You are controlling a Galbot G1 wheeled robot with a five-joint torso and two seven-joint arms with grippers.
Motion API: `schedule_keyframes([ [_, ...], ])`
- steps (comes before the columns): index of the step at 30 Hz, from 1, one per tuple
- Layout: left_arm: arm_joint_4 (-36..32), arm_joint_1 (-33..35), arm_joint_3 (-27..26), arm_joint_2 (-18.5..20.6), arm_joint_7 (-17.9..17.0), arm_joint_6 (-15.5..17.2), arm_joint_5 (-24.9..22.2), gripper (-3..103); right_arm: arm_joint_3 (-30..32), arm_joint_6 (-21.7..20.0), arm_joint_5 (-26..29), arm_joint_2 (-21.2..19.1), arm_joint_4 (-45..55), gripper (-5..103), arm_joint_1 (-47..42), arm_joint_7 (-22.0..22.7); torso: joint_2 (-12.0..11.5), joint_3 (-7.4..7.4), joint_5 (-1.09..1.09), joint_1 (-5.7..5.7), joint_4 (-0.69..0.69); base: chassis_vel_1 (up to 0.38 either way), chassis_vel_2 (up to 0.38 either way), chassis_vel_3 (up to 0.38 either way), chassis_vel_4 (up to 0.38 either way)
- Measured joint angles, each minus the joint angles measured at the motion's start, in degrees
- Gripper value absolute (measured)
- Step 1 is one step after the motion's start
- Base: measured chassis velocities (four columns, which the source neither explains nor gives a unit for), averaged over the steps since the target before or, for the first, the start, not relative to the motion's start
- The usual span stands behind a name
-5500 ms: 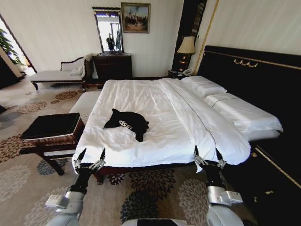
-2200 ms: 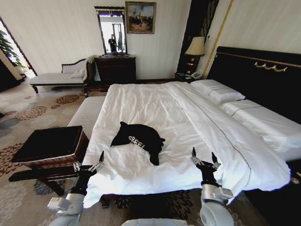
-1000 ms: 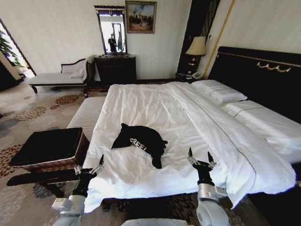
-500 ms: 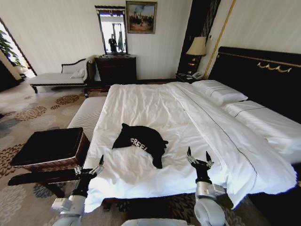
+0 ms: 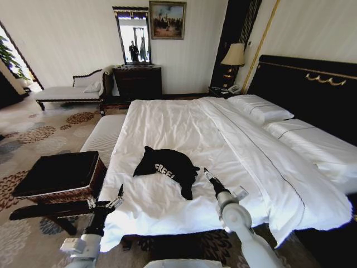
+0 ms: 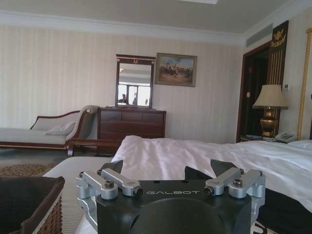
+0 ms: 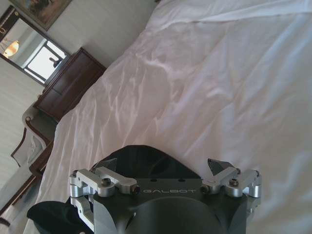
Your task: Fold the clothes on the bed and place them into the basket.
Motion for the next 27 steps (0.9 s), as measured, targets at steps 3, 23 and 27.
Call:
schedule_keyframes([
  [3,0.4,-0.6,0.0,-0.4,-0.2,0.2,0.6,100,-2.7,-3.4,3.8,2.0,-3.3,100,5.4,4.8,0.0,0.00,0.00,0.01,0.00,0.000,0.000,0.000,0.000],
  [23,1.4,-0.6,0.3,-1.6,-1.0,0.0,2.8,100,-3.9,-4.1,3.2,3.3,-10.8,90,10.1,6.5,0.0,0.00,0.02,0.00,-0.02,0.000,0.000,0.000,0.000],
  [27,1.4,-0.6,0.3,-1.6,-1.1,0.0,2.9,100,-4.1,-4.1,3.1,3.6,-12.2,80,10.9,6.2,0.0,0.00,0.02,0.00,-0.02,0.000,0.000,0.000,0.000],
])
